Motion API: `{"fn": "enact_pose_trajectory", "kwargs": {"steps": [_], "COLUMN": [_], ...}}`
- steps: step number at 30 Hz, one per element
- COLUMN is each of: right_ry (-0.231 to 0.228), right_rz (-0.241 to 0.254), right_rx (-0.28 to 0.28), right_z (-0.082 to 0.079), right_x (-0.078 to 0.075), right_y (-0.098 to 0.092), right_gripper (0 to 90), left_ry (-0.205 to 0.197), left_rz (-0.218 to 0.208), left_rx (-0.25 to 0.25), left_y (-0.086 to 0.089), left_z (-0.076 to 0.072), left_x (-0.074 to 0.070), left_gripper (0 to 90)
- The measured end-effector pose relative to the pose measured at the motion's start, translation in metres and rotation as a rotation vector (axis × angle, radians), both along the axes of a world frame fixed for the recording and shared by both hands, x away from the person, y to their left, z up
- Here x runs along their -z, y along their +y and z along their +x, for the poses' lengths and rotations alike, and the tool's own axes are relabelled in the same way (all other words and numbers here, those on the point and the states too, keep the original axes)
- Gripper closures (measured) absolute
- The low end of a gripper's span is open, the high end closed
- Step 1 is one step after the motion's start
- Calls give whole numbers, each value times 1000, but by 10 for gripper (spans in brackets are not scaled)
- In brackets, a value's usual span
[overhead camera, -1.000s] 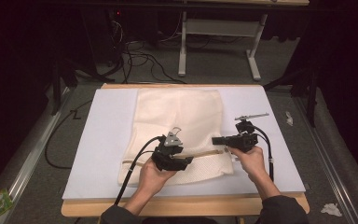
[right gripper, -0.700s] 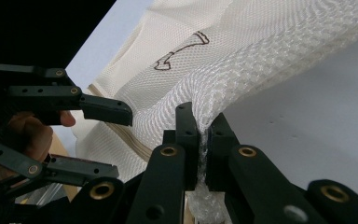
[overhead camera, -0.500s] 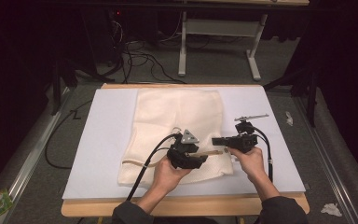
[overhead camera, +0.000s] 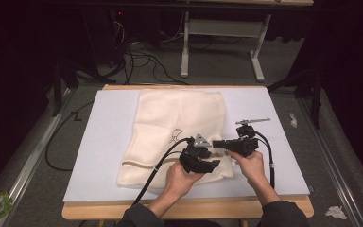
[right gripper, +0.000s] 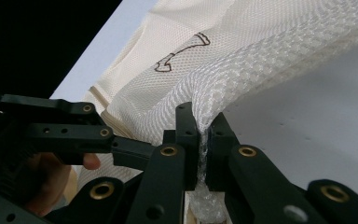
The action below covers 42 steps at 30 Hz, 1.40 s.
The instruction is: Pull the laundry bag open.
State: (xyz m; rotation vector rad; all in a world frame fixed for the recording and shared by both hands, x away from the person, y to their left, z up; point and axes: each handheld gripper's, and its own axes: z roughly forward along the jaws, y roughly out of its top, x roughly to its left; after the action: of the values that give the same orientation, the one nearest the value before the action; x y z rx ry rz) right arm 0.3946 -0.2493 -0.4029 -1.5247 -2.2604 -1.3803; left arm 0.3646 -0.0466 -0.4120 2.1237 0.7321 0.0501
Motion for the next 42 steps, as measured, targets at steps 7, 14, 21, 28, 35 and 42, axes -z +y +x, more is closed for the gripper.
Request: {"fn": "enact_pose_trajectory", "kwargs": {"steps": [7,14,21,28,35,42], "right_ry": [-5,-16,-14,-12,-13,-15], "right_rz": [3,3,5,4,8,7], "right_rx": [9,23,29,33,32,29], "right_z": [0,1,1,0,0,0], "right_x": [1,2,3,3,3,2], "right_y": [7,11,9,7,7,7], "right_gripper": [882,881,881,881,881,881], "left_ry": [25,34,-12,-29,-21,5], "left_rz": [-23,-21,17,15,-6,-36], "left_rx": [-29,-72,-88,-62,-54,-50], "left_y": [-3,-7,-9,-8,-2,1], "left_z": [7,11,8,4,6,8], "left_x": [2,1,1,5,6,6], "left_gripper": [507,498,589,707,787,847]}}
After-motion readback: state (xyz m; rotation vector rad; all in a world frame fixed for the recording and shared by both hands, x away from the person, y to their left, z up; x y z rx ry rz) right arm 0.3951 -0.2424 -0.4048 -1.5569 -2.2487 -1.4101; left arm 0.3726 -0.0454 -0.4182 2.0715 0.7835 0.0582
